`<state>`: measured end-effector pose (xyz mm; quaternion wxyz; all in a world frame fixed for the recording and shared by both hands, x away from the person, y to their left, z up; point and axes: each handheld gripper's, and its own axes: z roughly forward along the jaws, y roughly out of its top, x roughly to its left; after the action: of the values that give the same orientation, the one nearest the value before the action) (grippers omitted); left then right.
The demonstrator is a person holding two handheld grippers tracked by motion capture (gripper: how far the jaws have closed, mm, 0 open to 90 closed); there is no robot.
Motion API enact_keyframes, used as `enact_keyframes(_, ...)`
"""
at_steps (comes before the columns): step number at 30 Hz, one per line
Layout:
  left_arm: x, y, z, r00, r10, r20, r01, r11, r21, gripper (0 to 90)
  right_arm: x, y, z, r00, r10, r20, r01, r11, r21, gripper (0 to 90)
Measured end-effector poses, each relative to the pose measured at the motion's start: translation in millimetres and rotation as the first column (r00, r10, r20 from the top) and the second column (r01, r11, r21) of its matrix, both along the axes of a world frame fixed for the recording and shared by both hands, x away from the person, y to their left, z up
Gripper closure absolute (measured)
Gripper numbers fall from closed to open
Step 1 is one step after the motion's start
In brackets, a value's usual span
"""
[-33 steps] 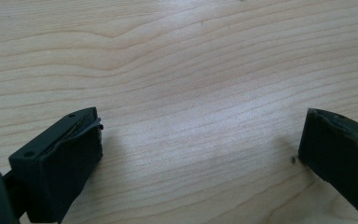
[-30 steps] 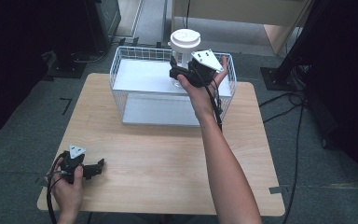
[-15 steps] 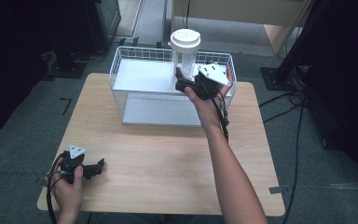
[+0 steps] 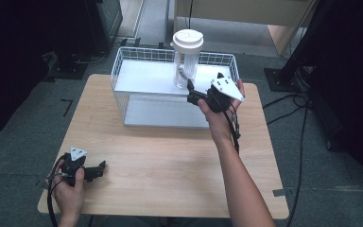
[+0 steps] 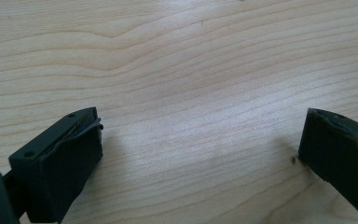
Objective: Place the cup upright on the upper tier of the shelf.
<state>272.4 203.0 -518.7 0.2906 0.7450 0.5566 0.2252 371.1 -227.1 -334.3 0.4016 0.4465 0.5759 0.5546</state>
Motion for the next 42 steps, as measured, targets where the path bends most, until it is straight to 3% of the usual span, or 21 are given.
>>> enact_keyframes(9,0.0,0.0,0.0,1.0000,0.000,0.000,0.000,1.0000,0.000,0.0,-17.4,-11.8,-7.8,0.9999,-0.003,0.014,0.003,1.0000,-0.008,0.0)
enact_keyframes(17,0.0,-0.1,0.0,1.0000,0.000,0.000,0.000,1.0000,0.000,0.0,-31.3,-28.1,-18.0,0.9999,-0.017,0.001,0.017,0.9999,0.000,0.0)
enact_keyframes(28,0.0,0.0,0.0,1.0000,0.000,0.001,0.000,1.0000,0.001,0.0,-46.5,-58.1,-37.7,0.9968,-0.075,-0.027,0.075,0.9971,0.009,0.0)
enact_keyframes(42,-0.1,0.0,0.0,1.0000,-0.001,-0.002,0.001,1.0000,0.000,0.0,-64.8,-94.3,-63.0,0.9856,-0.152,-0.073,0.154,0.9879,0.019,0.0)
